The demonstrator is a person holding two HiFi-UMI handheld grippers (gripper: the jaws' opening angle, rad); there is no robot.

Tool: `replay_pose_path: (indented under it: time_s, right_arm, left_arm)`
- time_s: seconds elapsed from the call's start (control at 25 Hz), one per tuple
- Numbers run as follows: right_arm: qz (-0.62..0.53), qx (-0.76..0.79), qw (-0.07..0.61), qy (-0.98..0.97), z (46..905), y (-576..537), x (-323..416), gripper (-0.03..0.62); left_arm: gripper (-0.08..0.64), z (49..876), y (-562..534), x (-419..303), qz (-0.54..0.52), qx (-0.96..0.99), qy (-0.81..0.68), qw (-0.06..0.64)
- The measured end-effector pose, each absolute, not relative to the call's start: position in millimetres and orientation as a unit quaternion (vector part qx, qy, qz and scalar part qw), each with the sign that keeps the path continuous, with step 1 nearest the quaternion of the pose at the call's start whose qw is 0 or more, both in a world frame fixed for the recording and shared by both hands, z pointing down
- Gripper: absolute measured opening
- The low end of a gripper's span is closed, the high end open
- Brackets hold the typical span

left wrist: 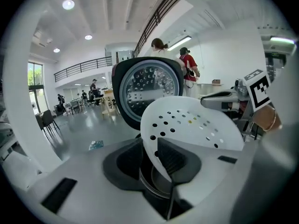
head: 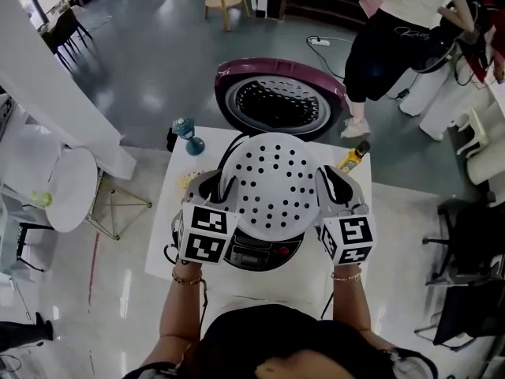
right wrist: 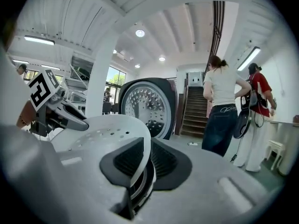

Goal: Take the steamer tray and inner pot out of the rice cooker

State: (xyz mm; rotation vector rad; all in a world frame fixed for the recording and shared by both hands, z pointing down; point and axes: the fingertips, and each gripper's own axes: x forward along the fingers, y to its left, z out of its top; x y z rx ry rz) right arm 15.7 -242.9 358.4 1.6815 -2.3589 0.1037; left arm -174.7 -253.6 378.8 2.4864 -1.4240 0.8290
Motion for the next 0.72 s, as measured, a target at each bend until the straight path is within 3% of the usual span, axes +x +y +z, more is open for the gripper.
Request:
replay_pose_path:
  time_s: [0.72]
  right_arm:
    - [0.021, 0.589, 0.087, -0.803, 315, -174, 123, 0.048]
  left_arm:
    - [0.103, 331, -184, -68, 0.253, 0.846, -0.467, 0.042]
